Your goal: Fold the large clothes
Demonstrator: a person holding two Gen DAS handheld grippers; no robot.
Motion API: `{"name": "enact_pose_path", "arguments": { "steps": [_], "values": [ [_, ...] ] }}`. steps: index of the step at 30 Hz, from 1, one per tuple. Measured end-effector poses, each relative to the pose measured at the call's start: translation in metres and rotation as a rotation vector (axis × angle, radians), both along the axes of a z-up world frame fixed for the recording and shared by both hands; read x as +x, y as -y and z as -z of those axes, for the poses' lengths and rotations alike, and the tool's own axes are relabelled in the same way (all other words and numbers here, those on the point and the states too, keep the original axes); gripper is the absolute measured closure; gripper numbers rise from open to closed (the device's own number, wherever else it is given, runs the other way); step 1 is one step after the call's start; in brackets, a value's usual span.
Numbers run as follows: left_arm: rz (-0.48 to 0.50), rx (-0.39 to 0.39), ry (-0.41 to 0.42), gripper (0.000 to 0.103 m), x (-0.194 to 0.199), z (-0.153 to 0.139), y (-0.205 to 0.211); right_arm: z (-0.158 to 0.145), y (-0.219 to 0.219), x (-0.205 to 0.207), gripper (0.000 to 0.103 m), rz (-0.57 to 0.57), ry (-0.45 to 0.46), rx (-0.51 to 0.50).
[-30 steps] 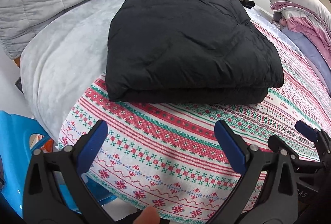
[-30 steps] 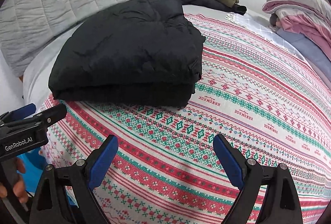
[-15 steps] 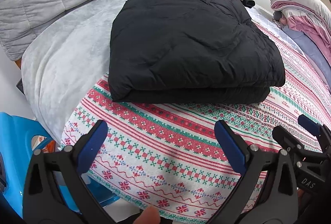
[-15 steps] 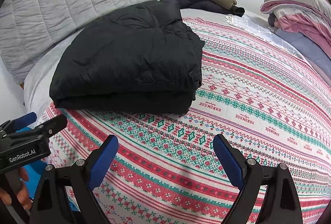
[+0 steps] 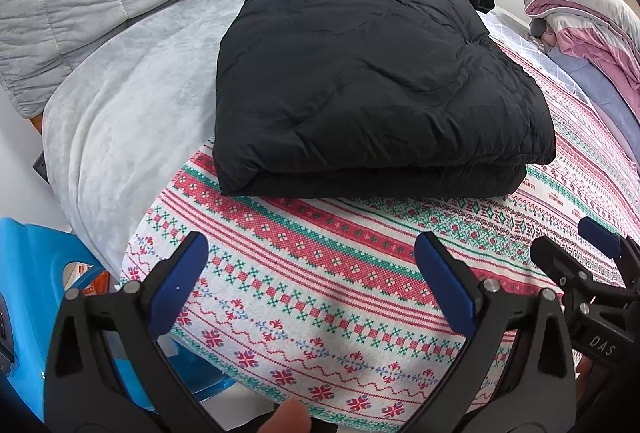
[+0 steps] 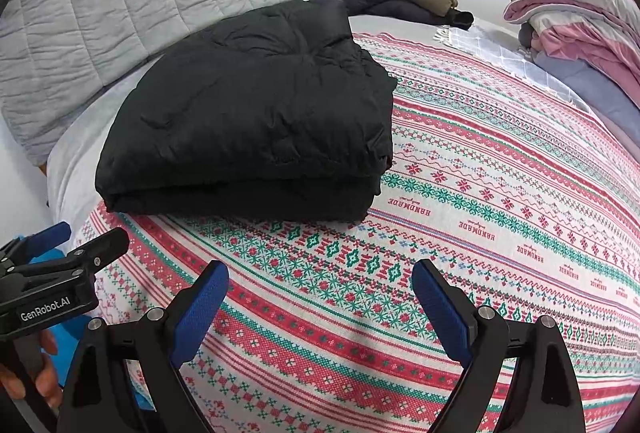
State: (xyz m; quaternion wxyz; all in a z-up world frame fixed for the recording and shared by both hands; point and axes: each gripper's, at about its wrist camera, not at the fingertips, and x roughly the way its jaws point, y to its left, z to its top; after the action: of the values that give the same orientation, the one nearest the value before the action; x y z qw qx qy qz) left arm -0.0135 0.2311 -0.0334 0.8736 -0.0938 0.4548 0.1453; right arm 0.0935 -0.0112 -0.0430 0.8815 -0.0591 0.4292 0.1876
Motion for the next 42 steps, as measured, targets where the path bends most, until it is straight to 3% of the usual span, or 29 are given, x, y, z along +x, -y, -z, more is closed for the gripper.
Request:
{"name": "enact_pose_path", "arguments": {
  "steps": [42],
  "values": [
    [0.008,0.002,-0.021,0.001,0.0011,0.0042,-0.0027,0.0023,0.0014,-0.0013,0.009,-0.01,0.001,-0.01]
  ]
}}
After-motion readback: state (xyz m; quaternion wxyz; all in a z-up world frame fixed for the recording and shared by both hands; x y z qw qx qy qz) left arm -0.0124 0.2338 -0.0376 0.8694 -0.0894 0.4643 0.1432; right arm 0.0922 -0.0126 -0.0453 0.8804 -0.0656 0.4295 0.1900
